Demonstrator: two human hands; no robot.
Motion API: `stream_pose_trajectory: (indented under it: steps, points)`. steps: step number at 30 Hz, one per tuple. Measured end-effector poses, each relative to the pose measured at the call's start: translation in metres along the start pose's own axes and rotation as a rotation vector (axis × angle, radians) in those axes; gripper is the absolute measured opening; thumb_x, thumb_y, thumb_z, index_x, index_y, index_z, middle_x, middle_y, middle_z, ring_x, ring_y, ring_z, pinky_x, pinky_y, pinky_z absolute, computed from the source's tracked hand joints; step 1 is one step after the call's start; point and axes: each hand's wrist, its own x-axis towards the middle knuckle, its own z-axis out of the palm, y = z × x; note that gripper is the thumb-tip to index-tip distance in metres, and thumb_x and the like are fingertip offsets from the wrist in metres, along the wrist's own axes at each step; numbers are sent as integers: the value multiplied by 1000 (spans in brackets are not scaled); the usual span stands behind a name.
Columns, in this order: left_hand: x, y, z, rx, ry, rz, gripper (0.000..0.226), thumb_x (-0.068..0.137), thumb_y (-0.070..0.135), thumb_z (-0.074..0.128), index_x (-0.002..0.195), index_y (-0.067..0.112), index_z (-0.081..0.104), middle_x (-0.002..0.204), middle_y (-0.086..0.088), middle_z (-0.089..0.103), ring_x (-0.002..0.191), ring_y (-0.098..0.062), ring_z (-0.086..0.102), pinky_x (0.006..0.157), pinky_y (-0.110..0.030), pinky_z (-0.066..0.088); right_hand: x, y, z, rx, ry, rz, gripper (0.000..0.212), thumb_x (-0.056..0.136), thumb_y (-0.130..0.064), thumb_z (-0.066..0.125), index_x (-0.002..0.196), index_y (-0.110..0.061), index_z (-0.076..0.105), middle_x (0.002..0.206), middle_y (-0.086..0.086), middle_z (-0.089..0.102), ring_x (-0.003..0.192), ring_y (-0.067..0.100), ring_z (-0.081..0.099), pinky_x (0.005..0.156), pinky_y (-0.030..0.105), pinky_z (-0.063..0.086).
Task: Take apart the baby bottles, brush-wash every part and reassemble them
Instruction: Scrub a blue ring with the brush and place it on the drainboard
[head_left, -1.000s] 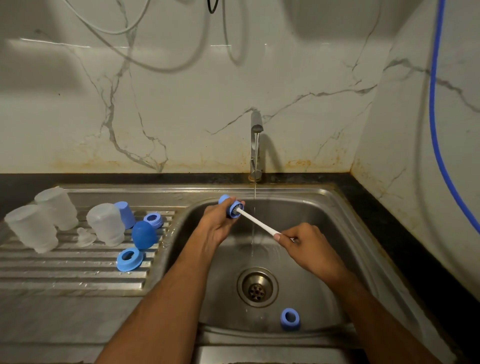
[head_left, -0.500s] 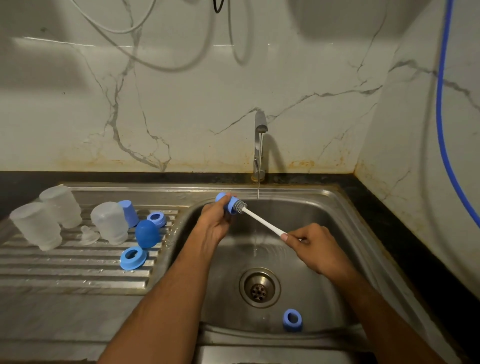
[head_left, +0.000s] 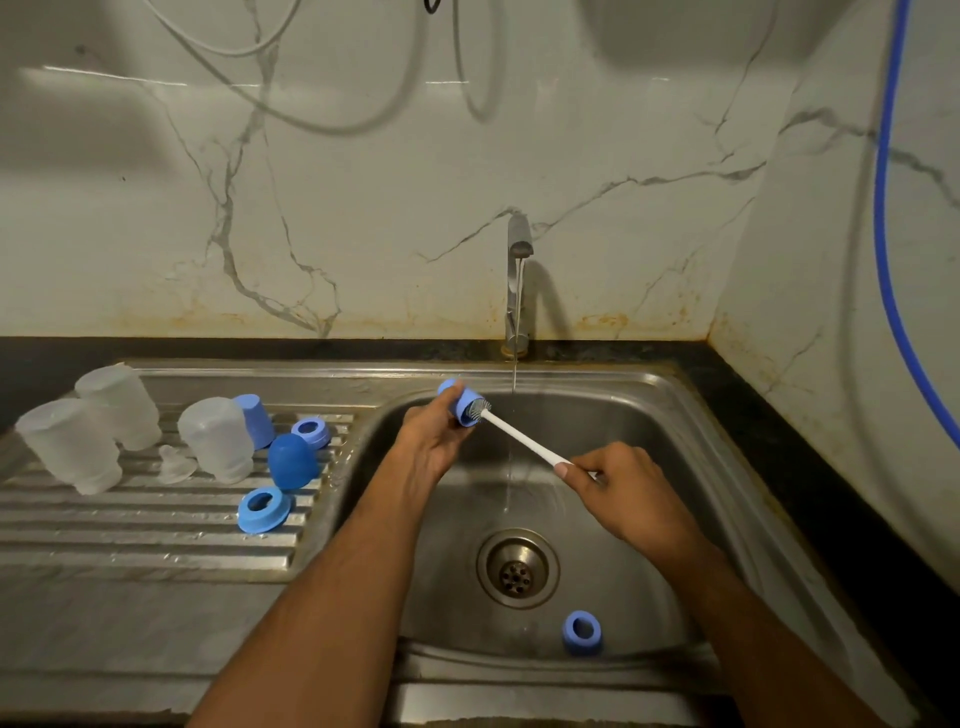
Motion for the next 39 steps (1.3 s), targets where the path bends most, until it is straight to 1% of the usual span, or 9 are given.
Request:
stream_pose_trajectory:
  steps: [4, 9, 16, 20, 22, 25, 29, 36, 39]
  points:
    - [4, 1, -7, -59, 56, 14, 41, 93, 10, 67, 129, -3, 52, 123, -25, 59, 113, -35, 66, 63, -40, 64, -3, 4, 0, 6, -21, 12, 28, 101, -46, 59, 89, -26, 75, 61, -5, 61, 57, 7, 58, 54, 22, 45]
    - [-4, -10, 4, -26, -61, -42, 38, 95, 10, 65, 127, -3, 52, 125, -30, 58, 106, -36, 70, 85, -45, 61, 1, 0, 5, 28, 1, 23, 30, 101, -45, 58, 81, -27, 71, 56, -5, 55, 52, 7, 54, 53, 25, 45]
    - [3, -2, 2, -64, 5, -3, 35, 96, 10, 63, 128, -1, 52, 128, -28, 56, 105, -33, 69, 68, -40, 63, 1, 4, -2, 9, 3, 19, 27, 100, -46, 59, 90, -27, 75, 61, -4, 62, 56, 8, 57, 54, 22, 46]
    - [-2, -10, 4, -41, -68, -47, 25, 97, 11, 59, 120, 1, 53, 128, -29, 56, 109, -34, 67, 92, -45, 58, 2, 0, 6, 10, 10, 22, 34, 101, -46, 58, 82, -23, 75, 58, -3, 59, 53, 9, 57, 57, 32, 53]
    - [-2, -10, 4, 18, -58, -46, 30, 95, 18, 65, 119, 3, 56, 122, -25, 61, 105, -31, 67, 87, -41, 58, 3, 0, 6, 14, 16, 25, 32, 101, -46, 58, 89, -23, 77, 59, -4, 60, 55, 9, 58, 58, 32, 53]
    - [-2, -8, 5, 102, -31, -22, 48, 86, 31, 77, 119, 0, 62, 110, -20, 69, 95, -27, 70, 76, -36, 59, 1, 1, 4, 0, 22, 10, 31, 101, -46, 58, 106, -23, 77, 62, -7, 61, 57, 7, 60, 52, 20, 42]
    - [0, -1, -4, 12, 35, 1, 52, 82, 15, 80, 125, -6, 60, 114, -24, 68, 93, -28, 72, 61, -34, 62, -1, 4, 0, 14, 13, 8, 33, 100, -48, 59, 114, -25, 77, 69, -10, 65, 65, 7, 63, 57, 21, 47]
    - [-3, -8, -3, 90, 5, -48, 20, 89, 4, 70, 106, -4, 62, 119, -28, 62, 97, -32, 69, 65, -38, 62, -4, 1, 6, 2, 2, 14, 31, 101, -47, 57, 102, -23, 78, 67, -5, 65, 63, 10, 64, 59, 26, 51]
    - [2, -2, -3, 23, 30, -24, 25, 88, 6, 72, 109, -2, 62, 120, -27, 62, 104, -33, 69, 73, -40, 62, -1, -1, 0, 11, 7, 16, 30, 101, -47, 57, 104, -24, 78, 67, -4, 65, 64, 11, 64, 58, 26, 50]
